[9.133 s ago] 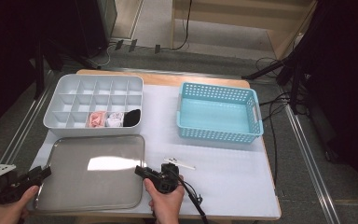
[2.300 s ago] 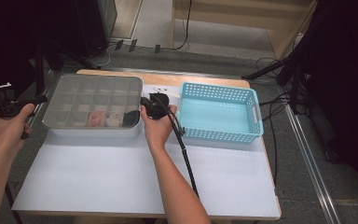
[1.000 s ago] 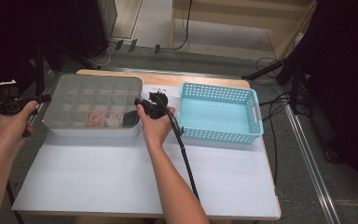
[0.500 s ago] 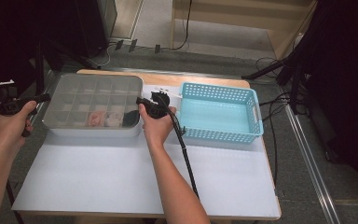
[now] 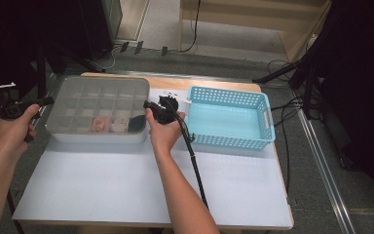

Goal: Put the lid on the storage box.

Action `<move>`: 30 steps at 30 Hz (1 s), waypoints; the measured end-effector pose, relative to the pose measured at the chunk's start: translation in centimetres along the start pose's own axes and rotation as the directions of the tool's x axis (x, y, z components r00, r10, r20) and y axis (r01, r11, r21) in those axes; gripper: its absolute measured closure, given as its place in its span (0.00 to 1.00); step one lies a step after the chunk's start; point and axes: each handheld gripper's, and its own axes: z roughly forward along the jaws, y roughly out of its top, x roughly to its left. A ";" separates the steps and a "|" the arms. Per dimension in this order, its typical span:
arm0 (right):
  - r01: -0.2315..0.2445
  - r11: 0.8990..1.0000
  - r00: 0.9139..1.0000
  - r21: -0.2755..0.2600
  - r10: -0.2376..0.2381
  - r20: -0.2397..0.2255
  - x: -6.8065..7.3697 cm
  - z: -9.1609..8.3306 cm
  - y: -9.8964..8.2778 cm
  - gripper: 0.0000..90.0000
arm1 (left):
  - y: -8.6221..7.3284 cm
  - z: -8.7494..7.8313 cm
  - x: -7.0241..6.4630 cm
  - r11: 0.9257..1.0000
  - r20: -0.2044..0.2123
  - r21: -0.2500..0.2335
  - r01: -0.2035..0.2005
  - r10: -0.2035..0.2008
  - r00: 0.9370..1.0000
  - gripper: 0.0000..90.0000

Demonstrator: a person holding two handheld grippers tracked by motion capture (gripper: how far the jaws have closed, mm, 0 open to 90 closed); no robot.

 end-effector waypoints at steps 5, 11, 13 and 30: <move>0.010 1.000 1.000 0.006 -0.010 0.017 -0.1 0.2 -0.1 0.80 | -0.1 0.2 0.0 1.000 -0.005 -0.007 -0.006 0.006 1.000 0.82; 0.123 0.992 0.991 -0.015 -0.122 0.059 0.4 0.3 -0.4 0.80 | -0.4 0.2 -0.1 1.000 -0.009 -0.016 -0.024 0.024 1.000 0.82; 0.150 0.989 0.987 -0.020 -0.148 0.070 0.5 0.3 -0.4 0.80 | -0.5 0.3 -0.3 0.999 -0.017 -0.027 -0.030 0.030 0.999 0.81; 0.300 0.954 0.948 0.017 -0.300 0.108 1.6 -0.6 -0.5 1.00 | -1.1 -1.4 -1.4 0.993 -0.034 -0.061 -0.097 0.095 0.995 0.81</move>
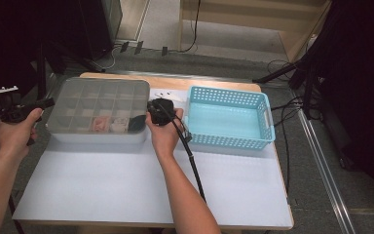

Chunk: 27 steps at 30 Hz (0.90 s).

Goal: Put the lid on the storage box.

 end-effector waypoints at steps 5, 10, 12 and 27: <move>0.053 0.999 0.998 -0.006 -0.053 -0.045 1.2 -0.8 -0.3 1.00 | -0.6 -0.3 -0.8 0.993 -0.036 0.054 -0.101 0.103 0.994 0.91; 0.138 0.990 0.989 0.026 -0.136 -0.050 2.1 -0.6 -0.9 1.00 | -1.0 -0.3 -1.4 0.989 -0.075 0.050 -0.141 0.145 0.987 0.92; 0.168 0.986 0.985 0.014 -0.168 -0.040 2.2 -0.5 -1.0 1.00 | -1.1 -0.3 -1.8 0.986 -0.096 0.052 -0.161 0.166 0.981 0.92; 0.149 0.989 0.986 -0.018 -0.150 -0.071 1.9 -0.8 -1.6 1.00 | -2.2 -1.5 -2.3 0.992 -0.117 -0.050 -0.113 0.107 0.987 0.94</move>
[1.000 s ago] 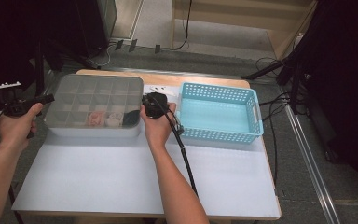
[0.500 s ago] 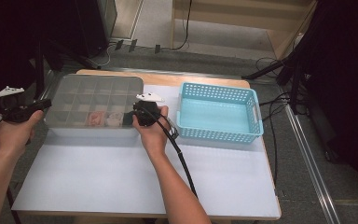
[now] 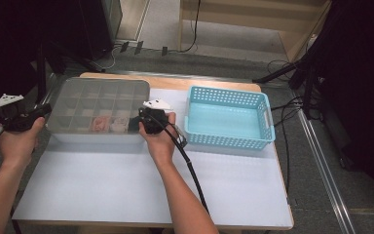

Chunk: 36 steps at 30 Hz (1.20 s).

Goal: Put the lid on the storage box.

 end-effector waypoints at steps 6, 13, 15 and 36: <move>-0.015 1.000 1.000 -0.027 0.015 -0.006 0.1 -0.5 -0.3 0.93 | -1.0 -2.8 -0.2 0.998 0.044 -0.064 0.027 -0.024 0.999 0.79; -0.038 0.999 0.999 -0.031 0.037 -0.027 0.6 -1.2 -0.3 0.56 | -3.2 -5.1 -1.4 0.996 0.087 -0.081 0.047 -0.040 0.995 0.40; -0.031 0.999 0.999 -0.023 0.031 -0.029 0.6 -1.6 -0.3 0.45 | -3.9 -5.5 -2.0 0.996 0.084 -0.082 0.030 -0.023 0.996 0.29; -0.045 0.999 0.995 -0.028 0.043 -0.093 -0.5 -7.3 -1.0 0.11 | -11.7 -7.5 -5.3 0.999 0.070 -0.025 -0.042 0.044 0.997 0.10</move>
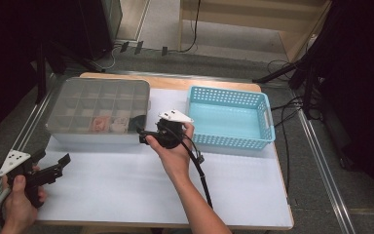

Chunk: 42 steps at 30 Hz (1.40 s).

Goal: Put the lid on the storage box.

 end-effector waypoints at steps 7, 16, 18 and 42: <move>0.004 1.000 1.000 -0.012 -0.004 0.014 -0.8 -2.3 -1.1 0.11 | -0.8 0.5 -0.2 1.000 -0.042 0.019 -0.012 0.013 0.999 0.11; 0.013 1.000 0.998 -0.024 -0.012 0.056 -3.1 -6.7 -3.3 0.11 | -1.1 0.5 -0.5 0.999 -0.050 0.014 -0.044 0.044 0.998 0.11; 0.008 1.000 0.998 -0.028 -0.006 0.065 -3.8 -7.9 -3.9 0.11 | -1.1 0.6 -0.5 0.999 -0.047 0.022 -0.042 0.043 0.998 0.11; -0.094 0.994 0.950 -0.047 0.104 0.294 -14.1 -20.4 -12.2 0.14 | -1.0 0.8 -0.3 0.999 -0.066 0.042 -0.022 0.024 0.998 0.15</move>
